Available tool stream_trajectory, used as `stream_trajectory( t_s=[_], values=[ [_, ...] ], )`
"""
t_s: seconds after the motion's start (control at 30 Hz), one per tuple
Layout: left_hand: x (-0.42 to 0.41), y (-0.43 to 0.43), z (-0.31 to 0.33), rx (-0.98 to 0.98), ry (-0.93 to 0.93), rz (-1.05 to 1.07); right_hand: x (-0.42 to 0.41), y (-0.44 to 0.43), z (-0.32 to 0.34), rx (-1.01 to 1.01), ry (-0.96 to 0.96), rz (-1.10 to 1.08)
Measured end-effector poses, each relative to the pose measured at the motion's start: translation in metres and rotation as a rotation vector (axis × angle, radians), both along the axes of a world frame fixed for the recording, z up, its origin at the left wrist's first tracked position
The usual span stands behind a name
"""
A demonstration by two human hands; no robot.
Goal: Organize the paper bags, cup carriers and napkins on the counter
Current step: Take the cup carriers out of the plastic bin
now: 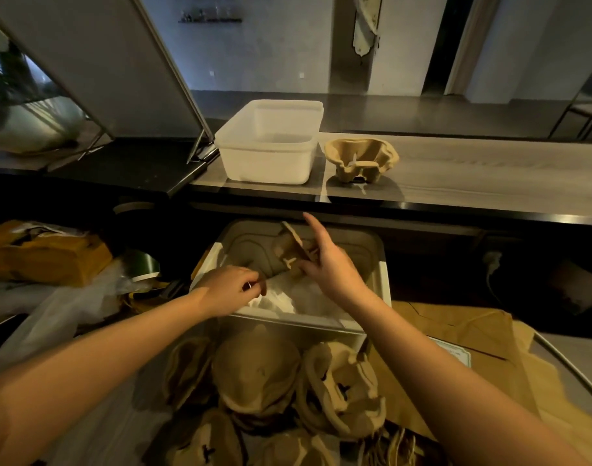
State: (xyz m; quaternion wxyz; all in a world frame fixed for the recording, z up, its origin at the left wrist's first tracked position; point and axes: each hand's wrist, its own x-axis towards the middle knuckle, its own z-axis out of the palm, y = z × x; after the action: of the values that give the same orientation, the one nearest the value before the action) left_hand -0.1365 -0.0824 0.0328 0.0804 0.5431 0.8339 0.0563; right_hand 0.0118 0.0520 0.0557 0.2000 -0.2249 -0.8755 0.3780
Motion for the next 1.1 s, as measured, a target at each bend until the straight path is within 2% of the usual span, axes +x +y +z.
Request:
stream_trajectory(
  t_s=[0.1,0.2,0.3,0.5,0.6,0.77,0.9,1.1],
  values=[
    [0.000,-0.002,-0.001,0.007,-0.019,0.064,0.014,-0.013,0.017,-0.088,0.063,0.006],
    [0.001,-0.005,0.002,0.019,-0.063,0.059,0.032,-0.025,0.031,-0.073,0.101,0.022],
    [0.000,-0.006,0.006,-0.022,-0.004,0.049,0.064,-0.039,0.046,0.041,0.040,0.077],
    [0.002,-0.006,0.005,0.018,-0.002,0.082,0.133,-0.074,0.047,0.254,-0.106,0.206],
    [0.001,-0.006,0.002,0.050,0.057,0.114,0.139,-0.083,0.033,0.394,-0.139,0.232],
    [-0.007,-0.003,-0.002,0.094,0.099,0.196,0.134,-0.082,0.015,0.506,-0.100,0.181],
    [-0.013,0.003,-0.004,0.113,0.108,0.239,0.131,-0.080,0.006,0.466,-0.149,0.179],
    [-0.024,0.012,-0.004,0.143,0.100,0.251,0.118,-0.077,-0.015,0.399,-0.253,0.294]
  ],
)
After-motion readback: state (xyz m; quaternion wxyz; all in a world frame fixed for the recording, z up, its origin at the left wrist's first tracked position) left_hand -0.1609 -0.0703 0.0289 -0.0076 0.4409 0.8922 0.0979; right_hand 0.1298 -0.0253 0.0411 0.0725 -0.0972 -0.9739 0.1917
